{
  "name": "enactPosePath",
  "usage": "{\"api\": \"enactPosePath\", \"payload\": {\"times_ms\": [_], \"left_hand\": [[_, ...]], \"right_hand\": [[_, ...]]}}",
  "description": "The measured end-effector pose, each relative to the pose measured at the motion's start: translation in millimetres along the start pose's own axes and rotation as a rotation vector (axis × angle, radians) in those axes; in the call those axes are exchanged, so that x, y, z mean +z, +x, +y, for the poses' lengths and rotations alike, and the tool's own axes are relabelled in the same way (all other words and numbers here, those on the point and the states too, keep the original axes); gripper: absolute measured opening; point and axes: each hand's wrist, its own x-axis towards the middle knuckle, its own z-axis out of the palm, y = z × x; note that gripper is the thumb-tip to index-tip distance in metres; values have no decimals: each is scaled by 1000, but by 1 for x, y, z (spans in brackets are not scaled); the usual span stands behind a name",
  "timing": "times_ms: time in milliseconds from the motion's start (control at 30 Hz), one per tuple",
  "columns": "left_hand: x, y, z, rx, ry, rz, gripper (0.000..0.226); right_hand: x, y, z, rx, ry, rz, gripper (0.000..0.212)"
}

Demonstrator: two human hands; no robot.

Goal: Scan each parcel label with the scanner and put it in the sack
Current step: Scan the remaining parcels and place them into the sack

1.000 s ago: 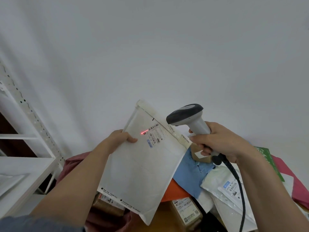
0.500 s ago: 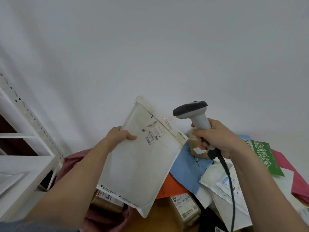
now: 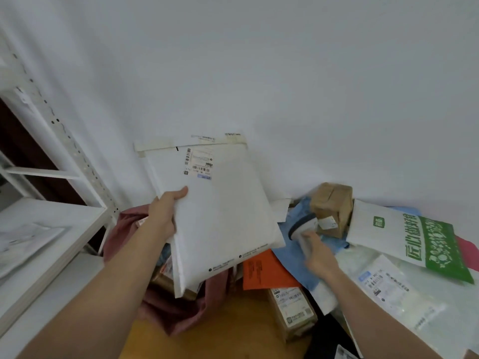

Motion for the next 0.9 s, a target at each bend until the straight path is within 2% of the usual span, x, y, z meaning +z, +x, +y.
{"api": "enactPosePath", "payload": {"times_ms": [100, 233, 333, 400, 467, 567, 700, 800, 900], "left_hand": [[-14, -6, -1, 6, 3, 17, 55], [-28, -14, 0, 4, -5, 74, 44], [-30, -16, -2, 11, -23, 56, 40], [-29, -17, -1, 10, -29, 34, 30], [-27, -18, 0, -11, -35, -19, 16], [-28, -18, 1, -43, -33, -80, 12], [-38, -21, 4, -33, -59, -195, 17], [-56, -14, 6, -32, -106, -195, 19], [-85, 5, 1, -35, -174, -154, 41]], "right_hand": [[25, 3, 26, 31, -10, 9, 51], [45, 8, 38, 197, -22, -64, 38], [38, 16, 15, 162, -140, 3, 25], [26, 19, -10, 135, -29, 109, 34], [8, 21, -41, 97, 233, 138, 49], [-17, 18, -90, -26, 569, 37, 51], [-33, 7, -127, -133, 653, -146, 75], [-28, 5, -139, -204, 629, -189, 57], [-14, 8, -153, -236, 699, -41, 19]]}}
